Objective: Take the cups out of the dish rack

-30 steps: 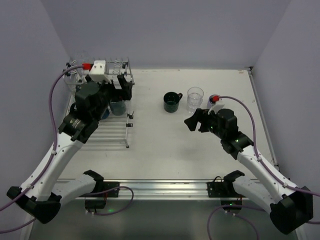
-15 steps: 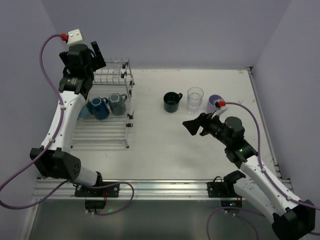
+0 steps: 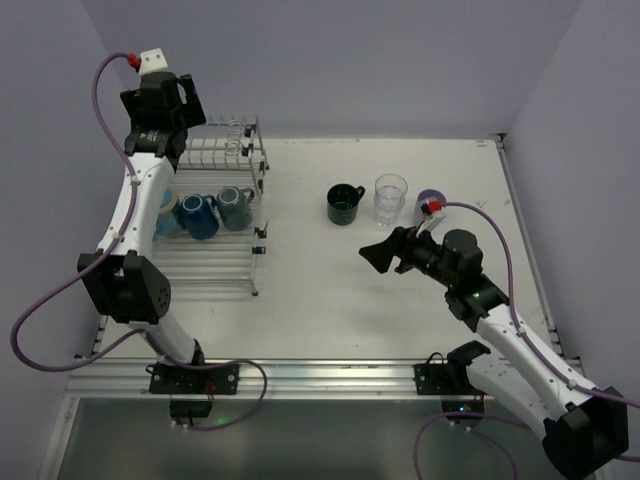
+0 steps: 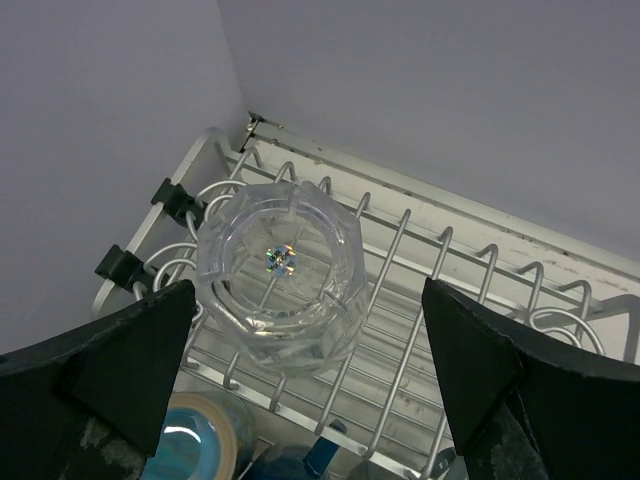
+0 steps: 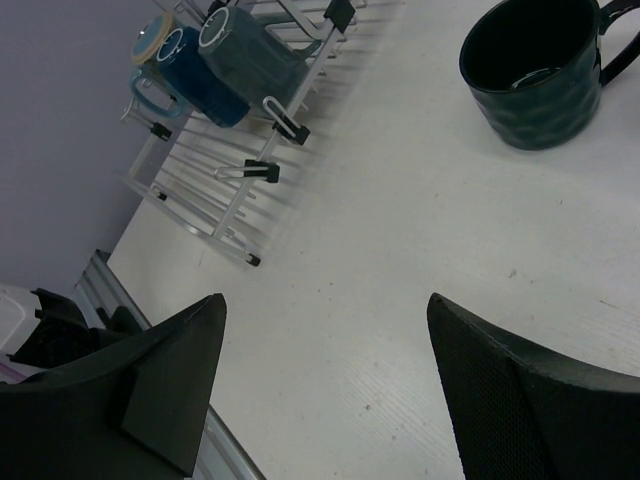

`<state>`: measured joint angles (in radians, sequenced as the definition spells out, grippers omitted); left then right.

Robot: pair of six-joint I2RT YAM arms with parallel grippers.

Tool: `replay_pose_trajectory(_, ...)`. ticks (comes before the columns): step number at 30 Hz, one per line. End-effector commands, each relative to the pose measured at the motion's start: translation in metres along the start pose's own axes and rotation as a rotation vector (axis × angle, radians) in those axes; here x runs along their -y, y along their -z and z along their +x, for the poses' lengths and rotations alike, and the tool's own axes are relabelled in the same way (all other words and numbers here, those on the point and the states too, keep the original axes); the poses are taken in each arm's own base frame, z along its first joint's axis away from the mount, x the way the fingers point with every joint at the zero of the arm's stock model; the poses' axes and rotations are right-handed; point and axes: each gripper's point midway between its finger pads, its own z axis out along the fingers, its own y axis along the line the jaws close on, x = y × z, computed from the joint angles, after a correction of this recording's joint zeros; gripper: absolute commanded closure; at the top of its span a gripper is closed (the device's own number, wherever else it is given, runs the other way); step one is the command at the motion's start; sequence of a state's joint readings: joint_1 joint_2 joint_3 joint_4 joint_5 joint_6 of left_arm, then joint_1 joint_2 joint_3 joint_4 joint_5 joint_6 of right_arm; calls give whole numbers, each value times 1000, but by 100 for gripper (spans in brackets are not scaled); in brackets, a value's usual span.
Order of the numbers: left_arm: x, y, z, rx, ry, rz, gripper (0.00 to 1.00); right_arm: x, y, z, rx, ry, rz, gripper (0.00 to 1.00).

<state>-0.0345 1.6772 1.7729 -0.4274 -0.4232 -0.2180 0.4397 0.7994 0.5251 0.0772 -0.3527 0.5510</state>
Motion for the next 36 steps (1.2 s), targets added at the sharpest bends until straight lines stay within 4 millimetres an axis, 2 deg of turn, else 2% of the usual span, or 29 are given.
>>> replay_pose_trajectory(1, -11, -6, -27, 60, -12, -33, 0, -10, -3, -10, 25, 11, -42, 16)
replay_pose_trajectory(4, -10, -15, -24, 50, -24, -36, 0, -9, -3, -9, 22, 13, -42, 16)
replay_pose_trajectory(8, -11, -28, -10, 23, -33, -48, 0, -9, -3, -9, 24, 14, -39, 16)
replay_pose_trajectory(12, -5, -34, 0, 17, -27, -21, 2, -6, -3, -10, 30, 16, -24, 16)
replay_pose_trajectory(13, -5, -35, 6, 9, -29, -19, 5, -5, -3, -10, 26, 18, -22, 16)
replay_pose_trajectory(14, -4, -34, 5, 13, -25, -13, 16, -6, -3, -9, 24, 19, -23, 17)
replay_pose_trajectory(15, -3, -33, 4, 20, -17, -9, 23, -7, -3, -11, 24, 21, -25, 17)
replay_pose_trajectory(16, -3, -32, 7, 17, -14, -4, 36, -6, -3, -10, 20, 20, -22, 17)
replay_pose_trajectory(19, 0, -23, -1, 42, 14, 33, 55, -8, -2, -13, 22, 23, -23, 17)
replay_pose_trajectory(22, 6, -2, -20, 88, 54, 98, 68, -12, 0, -16, 26, 19, -28, 17)
replay_pose_trajectory(25, 12, 14, -28, 110, 98, 153, 74, -18, 2, -22, 40, 6, -40, 17)
replay_pose_trajectory(26, 15, 28, -39, 136, 116, 198, 76, -22, 3, -26, 48, 3, -49, 17)
replay_pose_trajectory(27, 19, 33, -36, 129, 133, 230, 76, -26, 5, -29, 55, -14, -60, 17)
replay_pose_trajectory(29, 31, 60, -49, 171, 149, 322, 78, -38, 7, -36, 67, -26, -104, 17)
replay_pose_trajectory(30, 36, 65, -40, 158, 147, 340, 78, -45, 7, -43, 87, -49, -132, 17)
replay_pose_trajectory(31, 40, 76, -42, 170, 153, 362, 79, -51, 8, -45, 94, -63, -155, 17)
replay_pose_trajectory(32, 47, 100, -53, 213, 164, 422, 79, -56, 8, -47, 100, -75, -177, 17)
replay_pose_trajectory(33, 52, 106, -42, 192, 180, 450, 79, -63, 8, -49, 95, -108, -207, 17)
replay_pose_trajectory(34, 57, 129, -49, 216, 198, 515, 79, -71, 8, -56, 119, -112, -242, 17)
replay_pose_trajectory(35, 64, 143, -50, 227, 216, 565, 79, -76, 9, -60, 128, -124, -264, 17)
replay_pose_trajectory(36, 73, 150, -34, 185, 250, 622, 79, -84, 9, -62, 122, -159, -295, 18)
